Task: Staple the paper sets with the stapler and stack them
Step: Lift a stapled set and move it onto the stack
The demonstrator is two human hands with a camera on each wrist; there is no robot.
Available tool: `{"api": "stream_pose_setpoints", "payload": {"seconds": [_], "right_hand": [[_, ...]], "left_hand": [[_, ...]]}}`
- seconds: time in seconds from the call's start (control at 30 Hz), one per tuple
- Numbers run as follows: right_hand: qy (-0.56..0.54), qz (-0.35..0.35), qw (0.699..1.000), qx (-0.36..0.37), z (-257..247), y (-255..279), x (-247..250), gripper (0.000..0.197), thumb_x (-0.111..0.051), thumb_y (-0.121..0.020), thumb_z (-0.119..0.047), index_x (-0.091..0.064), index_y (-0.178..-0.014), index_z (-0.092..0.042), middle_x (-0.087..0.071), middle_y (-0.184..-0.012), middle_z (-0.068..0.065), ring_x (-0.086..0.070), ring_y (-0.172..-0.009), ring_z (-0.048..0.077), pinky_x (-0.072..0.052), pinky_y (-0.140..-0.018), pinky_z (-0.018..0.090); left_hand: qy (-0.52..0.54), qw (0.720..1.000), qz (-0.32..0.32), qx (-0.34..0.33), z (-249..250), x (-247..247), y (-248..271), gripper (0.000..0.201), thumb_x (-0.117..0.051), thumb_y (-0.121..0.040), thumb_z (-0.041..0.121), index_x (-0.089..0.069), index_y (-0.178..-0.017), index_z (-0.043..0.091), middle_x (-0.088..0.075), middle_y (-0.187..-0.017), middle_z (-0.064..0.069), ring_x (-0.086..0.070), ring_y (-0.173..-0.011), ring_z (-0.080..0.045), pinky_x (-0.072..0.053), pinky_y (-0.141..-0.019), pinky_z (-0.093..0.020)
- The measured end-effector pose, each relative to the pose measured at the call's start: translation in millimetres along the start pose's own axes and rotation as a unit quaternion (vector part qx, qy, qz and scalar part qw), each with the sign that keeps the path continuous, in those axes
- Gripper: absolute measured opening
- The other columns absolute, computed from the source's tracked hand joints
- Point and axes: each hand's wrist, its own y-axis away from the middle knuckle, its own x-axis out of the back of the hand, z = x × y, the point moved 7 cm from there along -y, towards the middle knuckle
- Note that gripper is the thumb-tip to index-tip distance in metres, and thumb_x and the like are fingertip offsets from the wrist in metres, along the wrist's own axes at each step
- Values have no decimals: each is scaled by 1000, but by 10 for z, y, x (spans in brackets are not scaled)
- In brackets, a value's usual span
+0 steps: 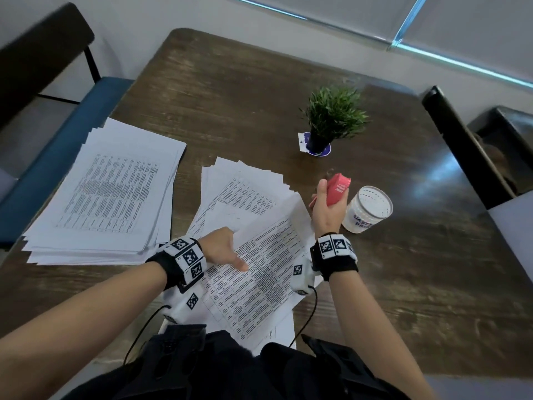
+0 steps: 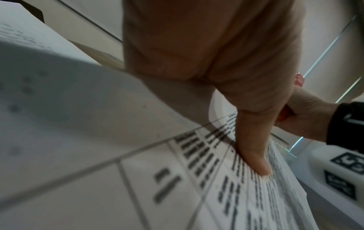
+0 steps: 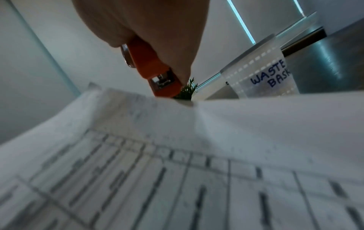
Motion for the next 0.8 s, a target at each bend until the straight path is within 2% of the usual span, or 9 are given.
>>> {"api": "stream_pose_setpoints", "payload": {"seconds": [0.03,0.07,0.1,0.13,0.23,0.33,0.47,0.6,0.8], "right_hand": [[-4,-1,1000,3,10,32,-21,15,-62,-91,-43,-52,-100,-37,-66,-87,-3,-67,-81,18,-57,-83,40],[-8,-6,1000,-2,26,58,-48,20,-61,-89,-47,-53,-104,-36,-67,-86,-4,-67,-80,18,-56,-82,40],[-13,-8,1000,-17,91,51,-81,33,-61,-86,-56,-55,-109,-32,-68,-87,-3,-68,-81,20,-55,-83,41],[-16,-11,999,-28,115,59,-108,48,-59,-81,-65,-56,-113,-30,-70,-90,0,-68,-82,23,-54,-82,44],[-55,-23,997,-47,65,86,-175,43,-57,-86,-60,-58,-109,-22,-67,-88,3,-61,-75,18,-52,-71,29],[-94,-35,993,-65,-10,75,-223,28,-54,-98,-34,-59,-112,-10,-61,-85,0,-57,-73,8,-46,-59,8],[-112,-47,988,-93,-63,99,-320,35,-57,-96,-37,-63,-111,-7,-65,-88,3,-61,-78,15,-52,-71,25],[-122,-46,987,-94,-108,68,-342,31,-58,-95,-38,-66,-97,-8,-65,-77,2,-60,-65,14,-52,-63,29],[-119,-21,989,-90,-44,15,-313,29,-62,-90,-41,-66,-83,-14,-67,-69,-1,-61,-67,17,-53,-73,39]], "left_hand": [[4,1000,-2,2,-16,8,4,75,-84,-73,17,-39,-103,-36,-66,-67,-24,-56,-56,-22,-39,-46,-22],[14,1000,-4,10,-53,9,-10,60,-84,-73,16,-48,-81,-30,-61,-48,-7,-44,-46,-16,-31,-41,-18],[23,1000,-1,7,-71,11,-7,50,-85,-72,17,-47,-56,-11,-45,-35,9,-34,-39,-9,-24,-40,-18],[30,1000,-3,-2,-72,2,-12,53,-85,-72,17,-39,-47,7,-34,-29,13,-30,-33,-4,-21,-39,-17],[38,999,10,-23,-50,-1,2,56,-83,-74,13,-34,-47,18,-35,-26,12,-29,-28,2,-21,-35,-10],[51,998,8,-26,-72,-3,-11,36,-84,-72,10,-51,-62,0,-53,-36,3,-33,-33,3,-24,-37,-8],[44,998,0,-50,-57,-57,-50,48,-85,-72,16,-40,-54,18,-34,-29,14,-31,-29,2,-23,-37,-11],[26,999,9,-43,-118,-86,-128,44,-87,-70,20,-45,-57,18,-46,-44,13,-44,-44,-4,-35,-48,-18],[22,998,-5,-51,-104,-133,-151,44,-85,-72,17,-46,-52,20,-47,-35,17,-42,-38,3,-31,-42,-12]]}}
